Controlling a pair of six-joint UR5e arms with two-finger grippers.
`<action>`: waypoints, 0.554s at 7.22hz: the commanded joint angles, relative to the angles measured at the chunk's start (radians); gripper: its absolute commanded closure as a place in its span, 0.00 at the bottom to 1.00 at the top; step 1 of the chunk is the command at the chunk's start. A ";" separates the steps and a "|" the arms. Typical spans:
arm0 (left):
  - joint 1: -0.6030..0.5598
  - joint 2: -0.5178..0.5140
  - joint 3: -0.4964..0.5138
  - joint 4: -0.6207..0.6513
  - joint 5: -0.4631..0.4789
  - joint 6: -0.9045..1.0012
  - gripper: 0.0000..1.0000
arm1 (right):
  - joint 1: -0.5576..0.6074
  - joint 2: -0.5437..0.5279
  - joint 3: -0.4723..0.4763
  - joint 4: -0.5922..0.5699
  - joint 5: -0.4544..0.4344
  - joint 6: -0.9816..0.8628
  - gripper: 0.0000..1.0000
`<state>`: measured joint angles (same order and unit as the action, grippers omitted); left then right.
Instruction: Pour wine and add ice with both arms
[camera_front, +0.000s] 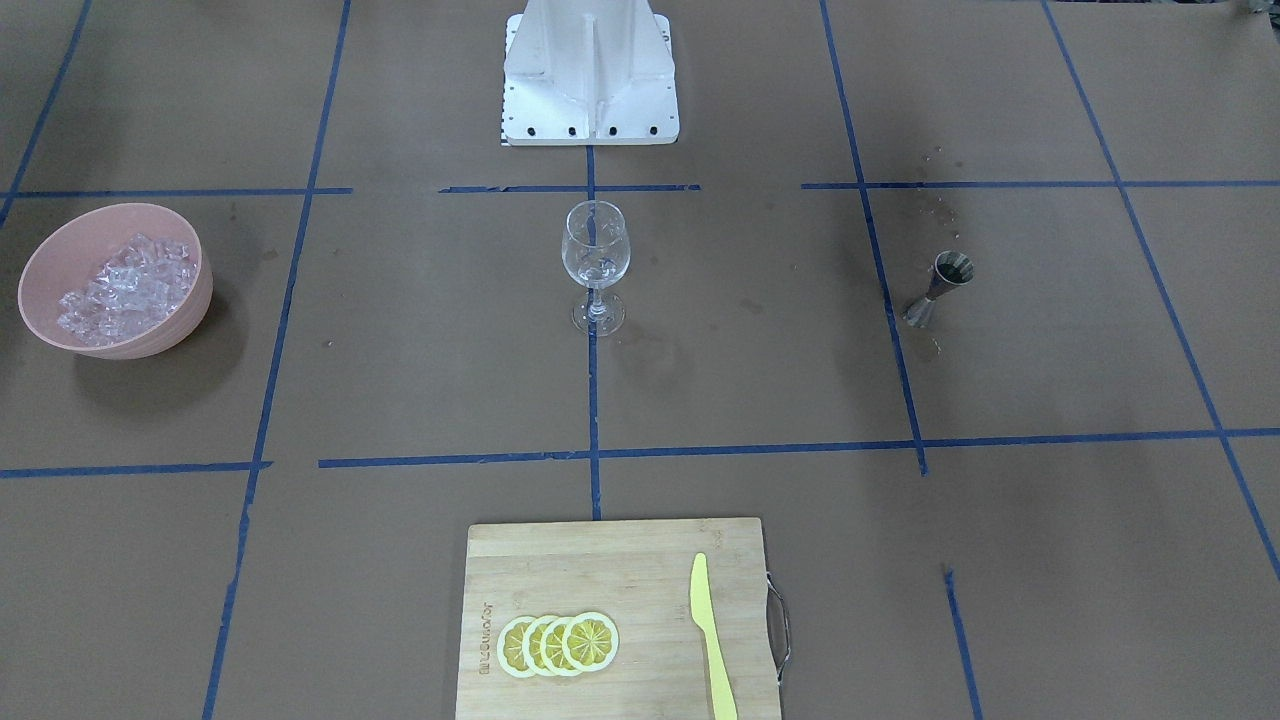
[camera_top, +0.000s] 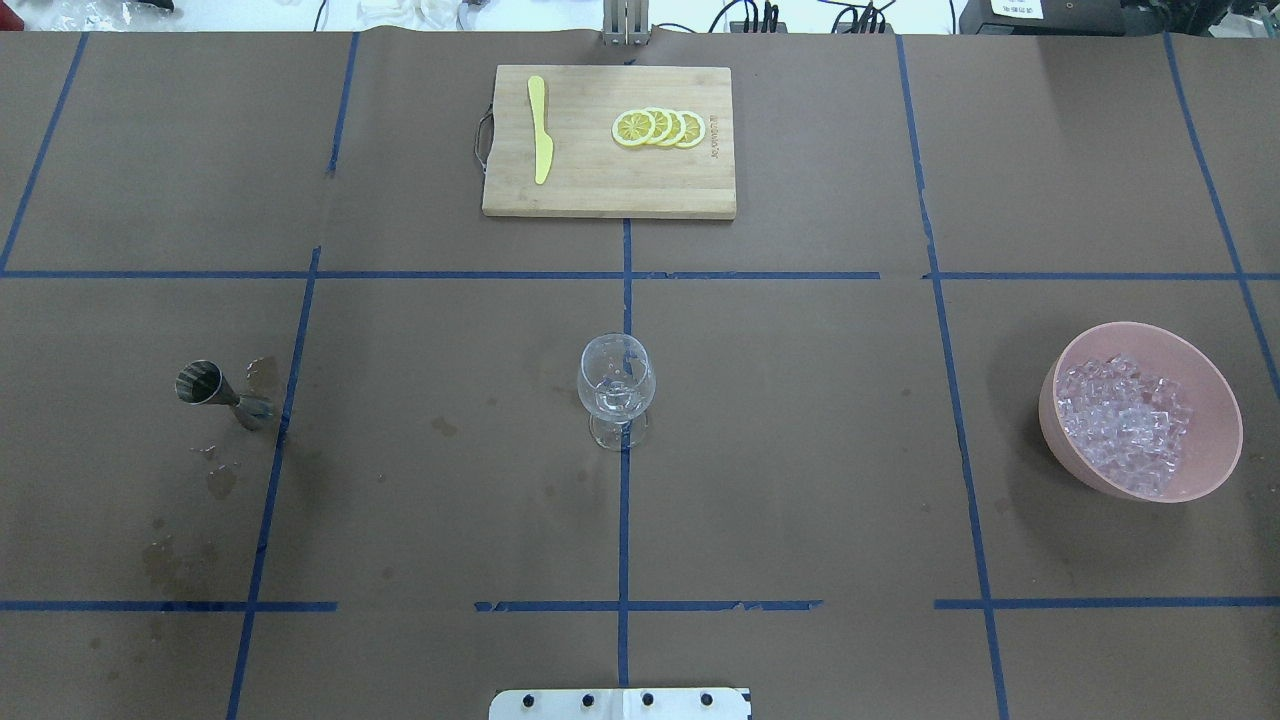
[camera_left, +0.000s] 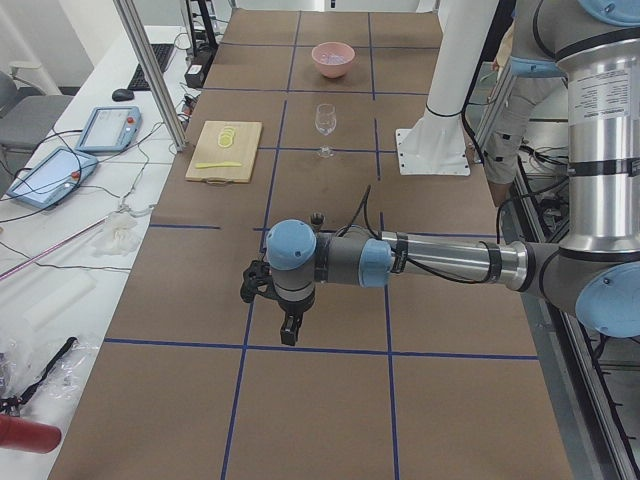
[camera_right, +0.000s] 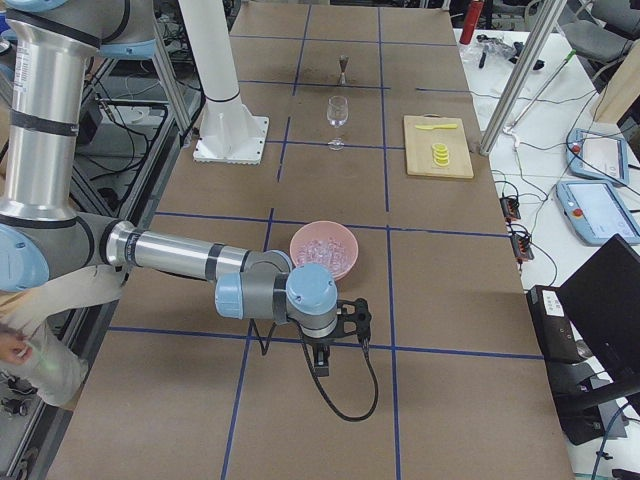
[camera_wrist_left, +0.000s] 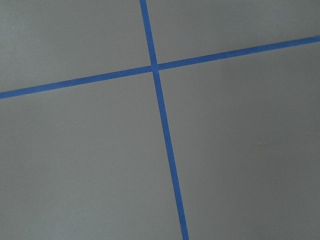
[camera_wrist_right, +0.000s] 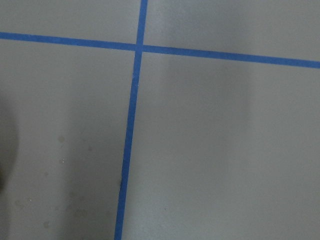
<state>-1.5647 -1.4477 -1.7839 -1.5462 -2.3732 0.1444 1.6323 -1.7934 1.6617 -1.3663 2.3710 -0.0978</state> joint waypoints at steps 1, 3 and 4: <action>0.000 -0.010 -0.005 -0.038 0.000 -0.003 0.00 | -0.002 0.011 0.000 0.117 0.021 0.006 0.00; 0.000 -0.026 0.042 -0.272 -0.003 -0.003 0.00 | -0.003 0.016 -0.008 0.168 0.068 0.007 0.00; 0.000 -0.023 0.050 -0.392 -0.001 0.000 0.00 | -0.003 0.017 -0.008 0.167 0.070 0.007 0.00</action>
<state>-1.5646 -1.4676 -1.7522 -1.7813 -2.3750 0.1433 1.6295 -1.7783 1.6556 -1.2123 2.4250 -0.0912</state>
